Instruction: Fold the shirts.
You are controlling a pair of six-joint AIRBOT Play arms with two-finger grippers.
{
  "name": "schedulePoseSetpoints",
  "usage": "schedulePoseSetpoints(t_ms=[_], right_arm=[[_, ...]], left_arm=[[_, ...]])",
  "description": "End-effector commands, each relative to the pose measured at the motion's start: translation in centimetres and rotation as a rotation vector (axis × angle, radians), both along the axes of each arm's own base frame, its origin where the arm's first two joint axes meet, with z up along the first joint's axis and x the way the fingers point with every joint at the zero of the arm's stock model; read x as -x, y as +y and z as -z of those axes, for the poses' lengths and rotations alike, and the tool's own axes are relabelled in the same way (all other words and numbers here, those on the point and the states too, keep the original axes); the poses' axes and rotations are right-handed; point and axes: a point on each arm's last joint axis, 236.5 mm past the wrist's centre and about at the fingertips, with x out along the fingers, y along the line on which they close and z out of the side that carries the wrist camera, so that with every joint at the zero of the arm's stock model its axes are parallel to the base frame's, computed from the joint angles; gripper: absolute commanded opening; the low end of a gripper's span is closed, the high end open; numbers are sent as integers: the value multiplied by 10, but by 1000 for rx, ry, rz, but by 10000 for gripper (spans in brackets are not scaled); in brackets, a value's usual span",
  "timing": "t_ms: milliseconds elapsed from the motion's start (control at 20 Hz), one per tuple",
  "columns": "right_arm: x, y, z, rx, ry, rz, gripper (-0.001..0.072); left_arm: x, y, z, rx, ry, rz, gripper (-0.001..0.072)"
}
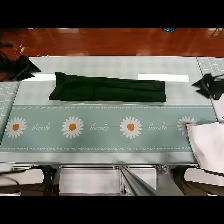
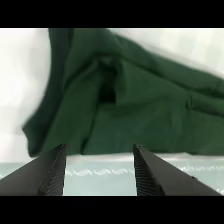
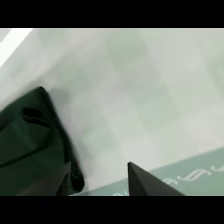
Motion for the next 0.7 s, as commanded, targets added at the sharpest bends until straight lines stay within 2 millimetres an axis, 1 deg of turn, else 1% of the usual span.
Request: schedulePoseSetpoints(t_ms=[0,50,150,250,400,500,650], right_arm=[[8,14,37,-36,17,71,414],[5,27,46,-58,32,48,414],[-6,52,57,-124,33,34,414],[-18,73,68,-191,31,39,414],[-30,100,79,-251,47,20,414],[-37,117,85,-260,58,-12,414],[-52,143,91,-276,69,-52,414]], left_arm=[[46,-37,6,-94,-163,-10,508],[59,-49,11,-110,-213,-16,508],[76,-68,20,-127,-278,-12,508],[86,-84,27,-125,-286,24,508],[85,-100,26,-106,-294,51,508],[85,-104,25,-103,-300,58,508],[84,-104,24,-98,-304,54,508]])
